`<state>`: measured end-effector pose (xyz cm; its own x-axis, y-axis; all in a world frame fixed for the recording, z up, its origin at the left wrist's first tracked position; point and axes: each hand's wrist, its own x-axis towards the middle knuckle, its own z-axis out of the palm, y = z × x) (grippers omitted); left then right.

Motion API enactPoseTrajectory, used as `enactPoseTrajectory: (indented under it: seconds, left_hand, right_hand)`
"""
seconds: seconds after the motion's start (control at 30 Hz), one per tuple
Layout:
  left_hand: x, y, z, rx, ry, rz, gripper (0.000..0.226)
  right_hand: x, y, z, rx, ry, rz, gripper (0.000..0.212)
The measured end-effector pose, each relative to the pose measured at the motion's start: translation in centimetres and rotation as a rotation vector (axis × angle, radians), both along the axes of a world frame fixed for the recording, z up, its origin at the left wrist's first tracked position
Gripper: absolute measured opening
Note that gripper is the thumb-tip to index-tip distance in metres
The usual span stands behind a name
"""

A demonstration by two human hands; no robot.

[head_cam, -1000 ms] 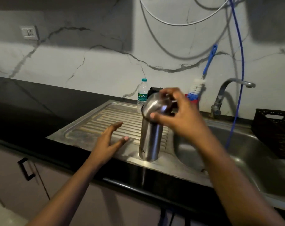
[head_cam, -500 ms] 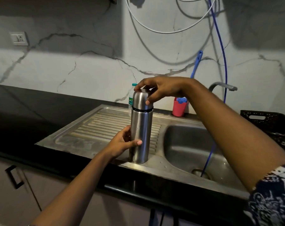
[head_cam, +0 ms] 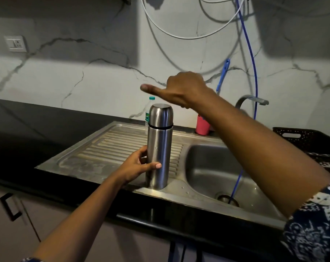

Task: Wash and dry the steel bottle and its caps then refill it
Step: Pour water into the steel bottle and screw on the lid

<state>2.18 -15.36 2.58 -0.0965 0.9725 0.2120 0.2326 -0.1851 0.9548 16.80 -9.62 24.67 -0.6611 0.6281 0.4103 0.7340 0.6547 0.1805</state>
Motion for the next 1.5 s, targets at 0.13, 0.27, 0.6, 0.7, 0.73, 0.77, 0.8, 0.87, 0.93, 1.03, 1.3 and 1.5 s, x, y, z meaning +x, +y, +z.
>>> enactPoseTrajectory:
  seconds: [0.13,0.27,0.6,0.7,0.73,0.77,0.8,0.87,0.93,1.03,1.3,1.5]
  left_hand:
    - [0.1,-0.1,0.3,-0.003,0.005,-0.008,0.088]
    - [0.5,-0.5,0.9,-0.009,0.030,-0.007,0.092]
    - [0.8,-0.9,1.2,0.010,0.001,-0.028,0.080]
    - [0.9,-1.0,1.3,0.016,-0.006,-0.028,0.071]
    - [1.0,-1.0,1.4,0.016,-0.007,-0.030,0.071]
    - [0.9,-1.1,1.4,0.014,-0.008,-0.031,0.071]
    - [1.0,-1.1,1.4,0.007,-0.006,-0.028,0.071]
    - [1.0,-1.1,1.4,-0.004,-0.003,-0.019,0.070]
    - [0.9,-1.0,1.2,0.000,-0.006,-0.010,0.068]
    - [0.9,-1.0,1.2,-0.010,0.008,0.000,0.072]
    - [0.4,-0.8,1.4,-0.022,0.032,-0.029,0.088]
    - [0.7,-0.8,1.5,-0.041,0.076,-0.005,0.080]
  right_hand:
    - [1.8,2.1,1.5,-0.576,-0.231,0.322,0.054]
    - [1.1,2.5,0.9,-0.782,-0.160,0.353,0.057]
    - [-0.6,0.5,1.5,-0.229,-0.014,0.085,0.083]
    - [0.8,2.0,2.8,-0.697,-0.162,0.349,0.051]
    - [1.0,2.4,2.7,-0.777,-0.236,0.379,0.057]
    - [0.9,2.8,2.5,-0.811,-0.291,0.364,0.063]
    - [0.7,2.9,2.2,-0.808,-0.289,0.351,0.062]
    - [0.0,2.7,1.5,-0.740,-0.206,0.341,0.049]
    - [-1.0,1.9,0.9,-0.576,-0.161,0.224,0.048]
    - [-2.3,0.6,-0.6,-0.095,-0.198,0.021,0.067]
    - [0.4,3.0,1.4,-0.731,-0.286,0.388,0.062]
    - [-0.3,2.9,-0.1,-0.582,-0.121,0.317,0.054]
